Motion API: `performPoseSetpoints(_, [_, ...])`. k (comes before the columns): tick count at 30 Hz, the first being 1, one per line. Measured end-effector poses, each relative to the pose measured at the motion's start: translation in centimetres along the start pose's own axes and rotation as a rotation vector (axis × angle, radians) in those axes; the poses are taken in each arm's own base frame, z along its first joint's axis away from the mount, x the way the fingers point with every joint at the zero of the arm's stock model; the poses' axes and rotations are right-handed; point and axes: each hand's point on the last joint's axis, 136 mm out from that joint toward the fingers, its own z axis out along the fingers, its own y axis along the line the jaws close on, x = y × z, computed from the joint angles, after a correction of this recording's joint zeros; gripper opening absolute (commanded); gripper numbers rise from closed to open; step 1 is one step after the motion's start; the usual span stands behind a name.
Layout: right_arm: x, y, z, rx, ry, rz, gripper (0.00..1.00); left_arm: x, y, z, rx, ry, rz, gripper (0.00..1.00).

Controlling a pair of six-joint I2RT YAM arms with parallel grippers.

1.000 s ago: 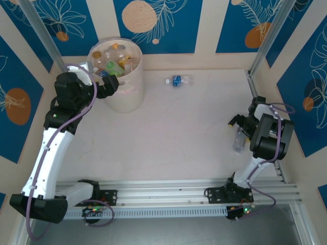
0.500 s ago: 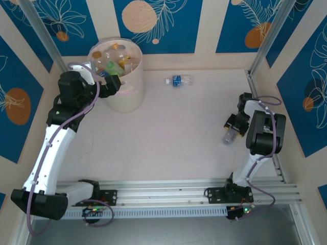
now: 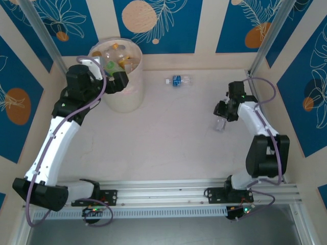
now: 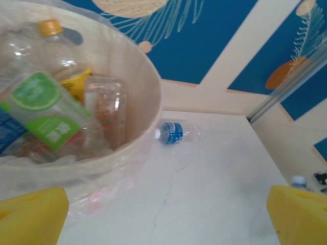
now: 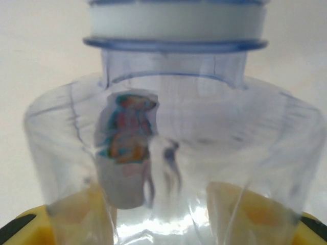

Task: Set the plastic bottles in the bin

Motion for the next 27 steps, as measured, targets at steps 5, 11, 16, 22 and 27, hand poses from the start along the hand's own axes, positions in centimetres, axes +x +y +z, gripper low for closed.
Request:
performPoseSetpoints(5, [-0.4, 7.5, -6.4, -0.232, -0.231, -0.195, 0.46, 0.7, -3.8, 2.3, 0.082, 0.050, 0.029, 1.00])
performPoseSetpoints(11, [1.2, 14.0, -12.8, -0.490, -0.451, -0.382, 0.46, 2.3, -8.0, 5.2, 0.189, 0.126, 0.039, 1.00])
performPoseSetpoints(16, [2.3, 18.2, -15.4, -0.615, -0.545, -0.498, 0.46, 3.4, -11.8, 6.6, 0.298, 0.177, 0.055, 1.00])
performPoseSetpoints(22, [3.0, 21.2, -16.4, -0.684, -0.580, -0.578, 0.47, 4.2, -16.2, 6.7, 0.448, 0.208, 0.078, 0.98])
performPoseSetpoints(27, [3.3, 22.6, -16.2, -0.704, -0.576, -0.607, 0.47, 5.1, -18.2, 6.3, 0.532, 0.236, 0.094, 0.87])
